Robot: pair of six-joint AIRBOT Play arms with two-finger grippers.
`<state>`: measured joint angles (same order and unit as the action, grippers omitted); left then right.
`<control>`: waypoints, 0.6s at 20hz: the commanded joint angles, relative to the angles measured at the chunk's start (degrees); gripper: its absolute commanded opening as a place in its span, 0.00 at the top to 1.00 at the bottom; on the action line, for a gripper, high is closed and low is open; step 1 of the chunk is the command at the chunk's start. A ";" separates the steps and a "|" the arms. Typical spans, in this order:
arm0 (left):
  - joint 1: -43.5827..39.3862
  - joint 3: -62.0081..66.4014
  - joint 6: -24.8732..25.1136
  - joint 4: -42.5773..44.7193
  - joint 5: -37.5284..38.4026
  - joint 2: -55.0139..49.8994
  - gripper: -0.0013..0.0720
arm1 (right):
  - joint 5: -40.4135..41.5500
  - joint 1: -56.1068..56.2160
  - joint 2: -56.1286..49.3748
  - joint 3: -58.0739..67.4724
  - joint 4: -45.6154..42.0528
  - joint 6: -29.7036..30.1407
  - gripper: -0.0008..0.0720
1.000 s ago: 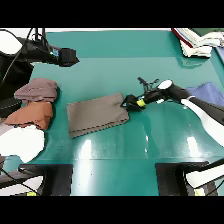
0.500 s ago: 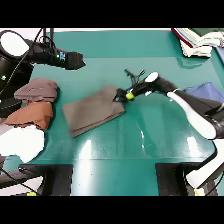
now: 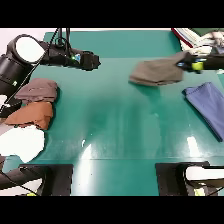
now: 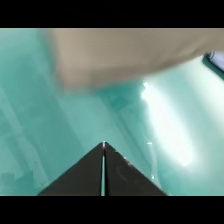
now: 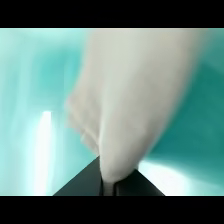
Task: Fold the shirts.
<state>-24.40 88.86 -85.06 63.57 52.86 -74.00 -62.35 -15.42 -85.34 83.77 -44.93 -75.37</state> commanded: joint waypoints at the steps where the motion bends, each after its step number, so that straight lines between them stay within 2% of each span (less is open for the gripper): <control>1: -1.16 0.00 -0.04 -0.09 -1.36 -0.04 0.95 | -1.29 -14.19 4.31 0.17 -1.70 -0.22 0.97; 2: -1.16 0.00 -0.42 -0.09 -1.40 -0.04 0.95 | -1.79 -19.28 4.74 0.17 -1.68 -0.22 0.97; 5: -1.16 0.00 -0.46 -0.09 -1.40 -0.04 0.95 | -1.92 -24.44 4.74 0.17 -1.68 -0.22 0.97; 12: -1.16 0.00 -1.97 -0.09 -1.42 -0.04 0.95 | -1.01 -29.62 6.51 0.24 -1.18 0.04 0.97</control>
<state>-25.56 88.86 -86.11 63.46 51.46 -74.00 -63.94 -42.98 -79.99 83.94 -46.30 -75.61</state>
